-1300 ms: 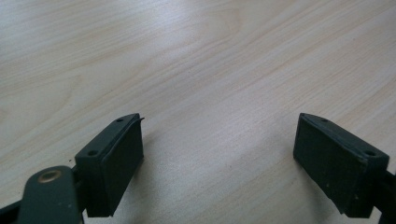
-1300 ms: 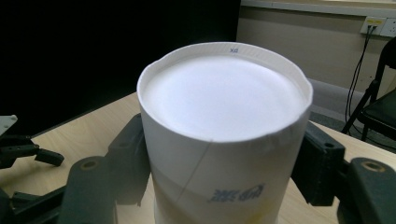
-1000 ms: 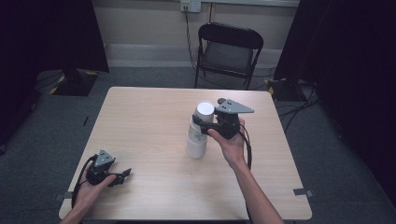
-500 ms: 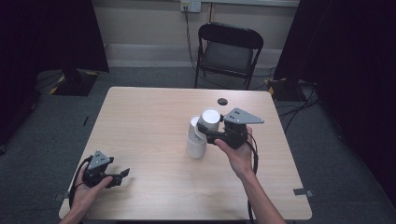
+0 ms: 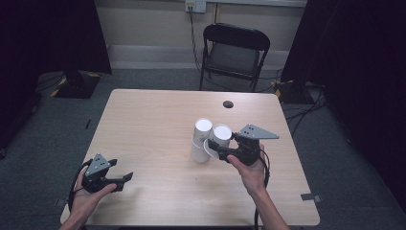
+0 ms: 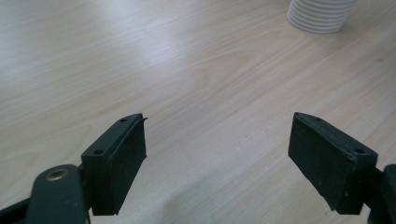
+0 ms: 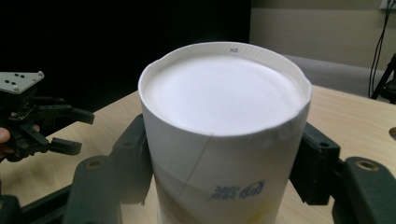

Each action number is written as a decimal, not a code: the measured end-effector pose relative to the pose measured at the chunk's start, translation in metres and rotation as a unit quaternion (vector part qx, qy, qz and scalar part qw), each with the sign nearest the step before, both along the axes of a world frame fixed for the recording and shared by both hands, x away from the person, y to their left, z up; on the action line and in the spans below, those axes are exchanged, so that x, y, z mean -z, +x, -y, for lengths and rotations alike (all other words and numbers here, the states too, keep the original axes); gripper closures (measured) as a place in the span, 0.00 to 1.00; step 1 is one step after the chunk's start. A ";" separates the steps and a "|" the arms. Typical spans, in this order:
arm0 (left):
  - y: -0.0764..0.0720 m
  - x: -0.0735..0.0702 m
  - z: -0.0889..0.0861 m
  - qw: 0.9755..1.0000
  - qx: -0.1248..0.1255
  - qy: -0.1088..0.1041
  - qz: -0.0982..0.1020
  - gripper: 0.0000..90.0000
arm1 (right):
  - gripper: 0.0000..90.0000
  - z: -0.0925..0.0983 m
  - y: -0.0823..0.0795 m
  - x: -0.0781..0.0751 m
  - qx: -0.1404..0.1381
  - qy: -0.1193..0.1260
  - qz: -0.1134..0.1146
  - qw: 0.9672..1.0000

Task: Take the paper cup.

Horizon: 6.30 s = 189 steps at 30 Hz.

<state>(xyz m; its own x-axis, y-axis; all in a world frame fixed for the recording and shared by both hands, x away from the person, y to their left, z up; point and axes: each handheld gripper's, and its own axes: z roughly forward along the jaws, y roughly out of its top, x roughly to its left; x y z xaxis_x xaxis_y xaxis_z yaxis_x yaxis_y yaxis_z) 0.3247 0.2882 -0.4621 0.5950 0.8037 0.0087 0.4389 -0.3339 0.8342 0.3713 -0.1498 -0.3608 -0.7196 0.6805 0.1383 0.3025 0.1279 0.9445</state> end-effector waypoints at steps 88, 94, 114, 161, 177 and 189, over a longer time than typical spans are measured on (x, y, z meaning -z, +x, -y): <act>0.009 -0.040 0.143 0.977 0.166 -0.108 0.082 0.95 | 0.16 -0.042 -0.007 0.029 -0.137 0.117 -0.128 0.975; 0.011 -0.038 0.135 0.980 0.155 -0.097 0.075 0.95 | 0.16 -0.034 -0.006 0.027 -0.124 0.105 -0.107 0.981; 0.034 -0.015 0.127 0.990 0.138 -0.022 0.001 0.95 | 0.48 -0.027 -0.026 0.034 -0.119 -0.032 -0.043 0.991; 0.034 -0.014 0.134 0.980 0.191 -0.033 -0.035 0.98 | 0.46 -0.053 -0.016 0.050 -0.144 -0.158 0.002 0.977; 0.036 -0.019 0.127 0.978 0.189 -0.077 -0.047 0.99 | 0.35 -0.052 -0.020 0.056 -0.189 -0.184 -0.002 0.965; 0.041 -0.021 0.121 0.975 0.181 -0.115 -0.059 0.99 | 0.21 -0.062 -0.025 0.062 -0.198 -0.214 0.020 0.956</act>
